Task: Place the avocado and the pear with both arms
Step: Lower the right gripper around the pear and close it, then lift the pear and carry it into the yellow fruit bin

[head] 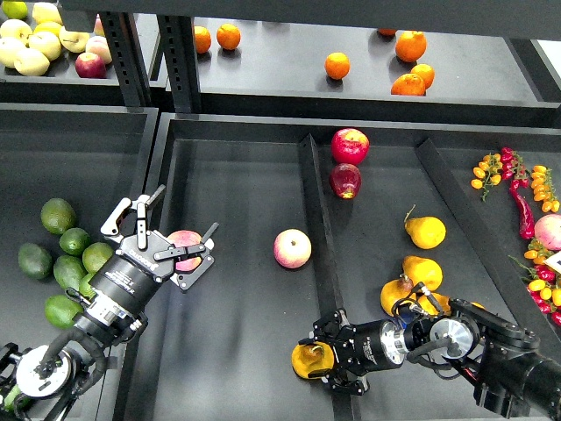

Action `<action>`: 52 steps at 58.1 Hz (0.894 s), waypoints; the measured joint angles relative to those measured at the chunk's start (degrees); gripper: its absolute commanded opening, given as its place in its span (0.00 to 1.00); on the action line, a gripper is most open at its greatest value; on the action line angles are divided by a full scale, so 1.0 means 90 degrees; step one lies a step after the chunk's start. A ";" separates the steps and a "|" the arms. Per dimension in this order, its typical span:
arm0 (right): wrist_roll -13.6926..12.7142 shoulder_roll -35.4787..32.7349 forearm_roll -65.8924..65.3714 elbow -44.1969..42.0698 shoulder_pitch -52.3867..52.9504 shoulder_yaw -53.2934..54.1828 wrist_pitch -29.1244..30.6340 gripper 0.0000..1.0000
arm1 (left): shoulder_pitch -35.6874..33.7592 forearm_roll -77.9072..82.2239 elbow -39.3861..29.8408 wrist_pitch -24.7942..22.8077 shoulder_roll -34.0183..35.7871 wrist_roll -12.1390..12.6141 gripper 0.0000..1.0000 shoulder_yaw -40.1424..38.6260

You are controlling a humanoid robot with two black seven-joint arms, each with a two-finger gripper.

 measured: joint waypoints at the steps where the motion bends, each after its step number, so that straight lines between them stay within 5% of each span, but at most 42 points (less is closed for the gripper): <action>1: 0.0000 0.0000 0.0000 0.0000 -0.0002 0.0002 0.0000 0.35 | 0.0000 0.0000 0.0000 0.0000 0.0000 0.0000 1.00 0.0000; 21: 0.0000 0.0001 0.0052 0.0118 -0.0022 0.0191 0.0068 0.16 | 0.0007 0.0010 0.0000 0.0000 0.0000 0.0000 1.00 -0.0003; 52: 0.0000 -0.0172 0.0074 0.0855 0.0016 0.1396 0.0012 0.14 | 0.0068 0.0011 0.0000 0.0000 0.0000 0.0000 1.00 -0.0002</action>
